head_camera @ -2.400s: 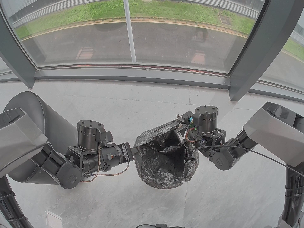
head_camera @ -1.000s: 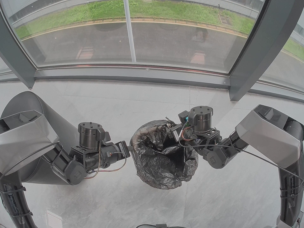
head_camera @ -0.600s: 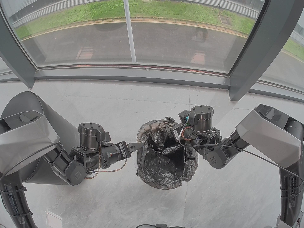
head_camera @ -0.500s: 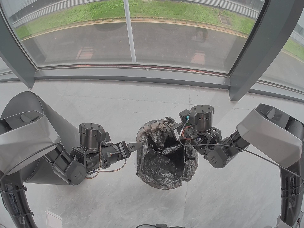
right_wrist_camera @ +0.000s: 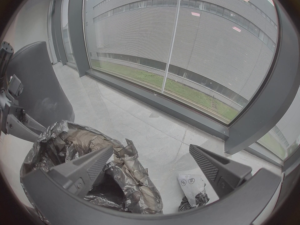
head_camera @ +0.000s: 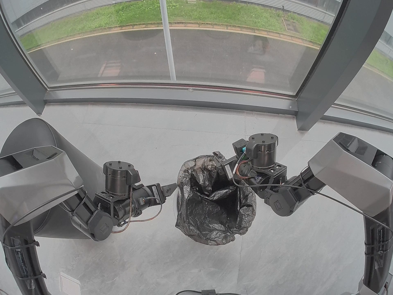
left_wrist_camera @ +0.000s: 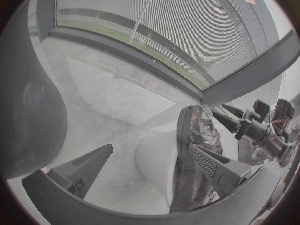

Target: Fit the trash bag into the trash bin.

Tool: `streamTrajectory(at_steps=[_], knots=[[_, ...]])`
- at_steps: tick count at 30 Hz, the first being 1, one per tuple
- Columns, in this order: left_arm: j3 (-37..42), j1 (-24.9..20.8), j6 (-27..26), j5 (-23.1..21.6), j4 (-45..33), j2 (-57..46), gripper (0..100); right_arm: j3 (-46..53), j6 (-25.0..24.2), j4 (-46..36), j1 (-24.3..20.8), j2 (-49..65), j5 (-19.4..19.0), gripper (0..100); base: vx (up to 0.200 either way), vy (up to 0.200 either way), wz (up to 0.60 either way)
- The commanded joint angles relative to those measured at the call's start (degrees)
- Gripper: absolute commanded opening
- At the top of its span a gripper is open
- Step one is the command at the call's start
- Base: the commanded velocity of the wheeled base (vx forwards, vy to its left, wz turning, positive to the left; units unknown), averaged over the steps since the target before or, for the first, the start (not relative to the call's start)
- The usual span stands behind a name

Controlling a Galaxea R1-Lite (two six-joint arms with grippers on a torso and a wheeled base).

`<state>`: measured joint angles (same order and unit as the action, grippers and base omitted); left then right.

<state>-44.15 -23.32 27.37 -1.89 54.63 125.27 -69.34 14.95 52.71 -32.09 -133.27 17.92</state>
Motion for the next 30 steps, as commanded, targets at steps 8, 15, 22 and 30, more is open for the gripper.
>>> streamTrajectory(at_steps=[8, 15, 22, 30], knots=[[0.74, 0.12, -5.92, 6.55, 6.90, 4.90, 100, 0.17, -0.97, 0.20, -0.08, -0.06, 0.01, 100, 0.000, 0.000, 0.00], [6.63, -0.15, -2.67, 6.02, 11.12, -1.34, 100, 2.72, -1.23, 0.81, -0.08, 1.87, 0.10, 100, 0.000, 0.000, 0.00], [13.04, -2.78, -2.23, 6.02, 13.05, -9.87, 100, 5.44, -1.23, 0.81, -0.26, 5.47, 0.01, 100, 0.000, 0.000, 0.00], [17.52, -6.83, -2.23, 6.02, 13.31, -10.92, 100, 10.19, -3.70, 2.22, -0.26, 8.46, 0.10, 100, 0.000, 0.000, 0.00]])
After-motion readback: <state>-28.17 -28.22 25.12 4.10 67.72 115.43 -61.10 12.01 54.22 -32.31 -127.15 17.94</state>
